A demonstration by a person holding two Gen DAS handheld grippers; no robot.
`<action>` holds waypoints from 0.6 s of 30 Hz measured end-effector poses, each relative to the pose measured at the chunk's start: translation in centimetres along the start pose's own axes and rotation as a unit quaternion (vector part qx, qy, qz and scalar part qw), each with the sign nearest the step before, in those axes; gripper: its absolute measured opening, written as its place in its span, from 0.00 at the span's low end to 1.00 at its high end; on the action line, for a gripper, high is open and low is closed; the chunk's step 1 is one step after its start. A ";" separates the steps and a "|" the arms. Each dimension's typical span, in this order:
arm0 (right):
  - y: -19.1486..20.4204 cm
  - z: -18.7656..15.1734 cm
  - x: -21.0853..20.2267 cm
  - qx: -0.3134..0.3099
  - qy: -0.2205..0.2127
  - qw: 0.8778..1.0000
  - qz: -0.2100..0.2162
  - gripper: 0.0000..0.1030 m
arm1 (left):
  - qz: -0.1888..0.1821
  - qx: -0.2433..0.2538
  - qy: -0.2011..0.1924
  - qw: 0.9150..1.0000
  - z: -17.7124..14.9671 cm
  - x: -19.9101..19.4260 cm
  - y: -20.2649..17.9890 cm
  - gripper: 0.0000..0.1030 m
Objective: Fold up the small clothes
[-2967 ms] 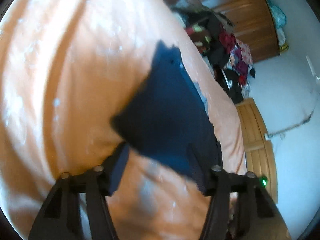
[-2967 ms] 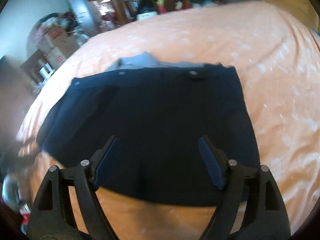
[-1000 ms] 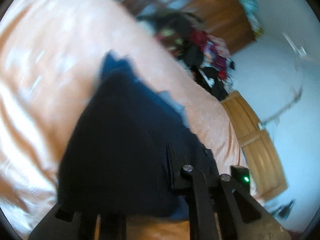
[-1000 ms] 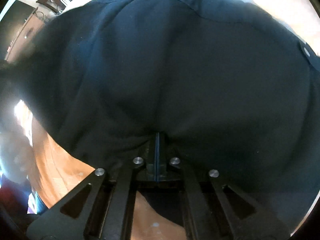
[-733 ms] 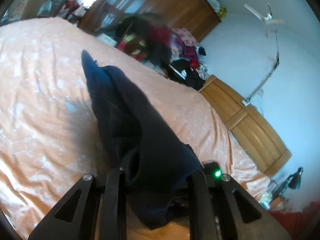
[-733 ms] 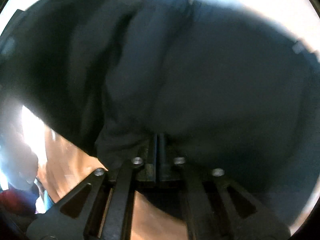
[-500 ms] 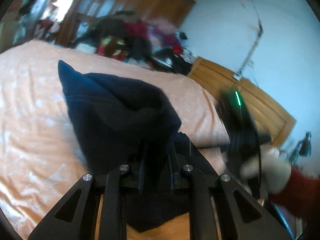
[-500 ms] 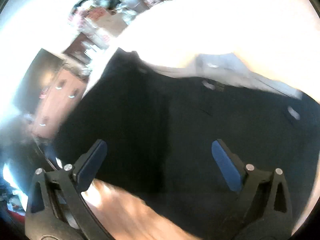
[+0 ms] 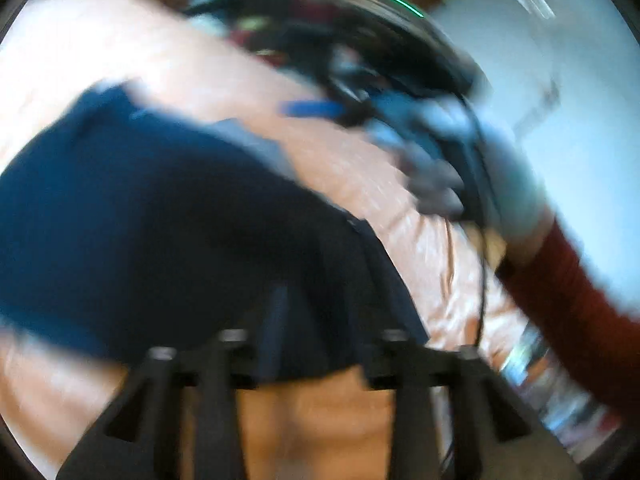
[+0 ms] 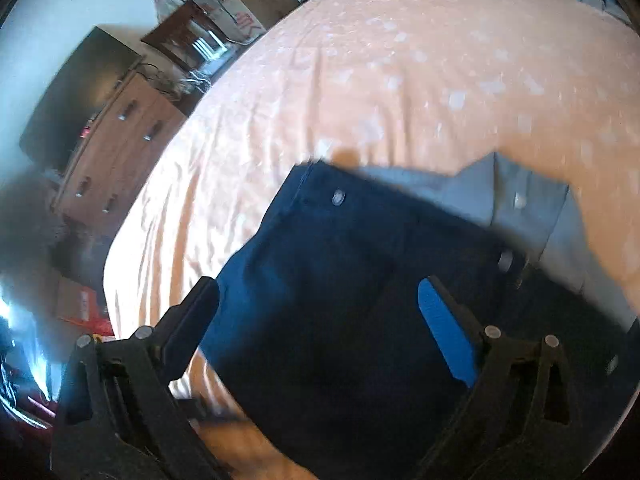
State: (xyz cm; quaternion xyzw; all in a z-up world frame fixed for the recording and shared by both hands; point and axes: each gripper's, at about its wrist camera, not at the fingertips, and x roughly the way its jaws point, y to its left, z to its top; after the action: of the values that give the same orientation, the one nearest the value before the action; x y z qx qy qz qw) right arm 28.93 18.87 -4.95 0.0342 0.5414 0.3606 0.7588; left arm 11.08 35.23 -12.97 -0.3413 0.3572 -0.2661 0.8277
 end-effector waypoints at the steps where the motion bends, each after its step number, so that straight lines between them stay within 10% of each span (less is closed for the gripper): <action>1: -1.0 -1.0 0.3 0.007 0.001 1.000 -0.004 0.96 | 0.009 -0.020 -0.012 1.000 -0.4 -1.5 0.9 0.58; 7: -5.3 -9.6 1.4 0.096 0.024 0.995 0.018 0.95 | 0.004 -0.187 -0.075 0.979 -1.8 -6.5 7.3 0.60; 18: -2.9 -8.1 -2.8 0.078 -0.013 0.997 0.026 0.95 | 0.030 -0.190 -0.118 0.974 3.1 -1.3 10.4 0.61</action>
State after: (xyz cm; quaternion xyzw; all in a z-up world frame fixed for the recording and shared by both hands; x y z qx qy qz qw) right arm 23.11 12.40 -7.32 0.1122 0.5569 0.3359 0.7513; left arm 14.72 43.75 -18.68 -0.5102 0.3113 -0.1269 0.7916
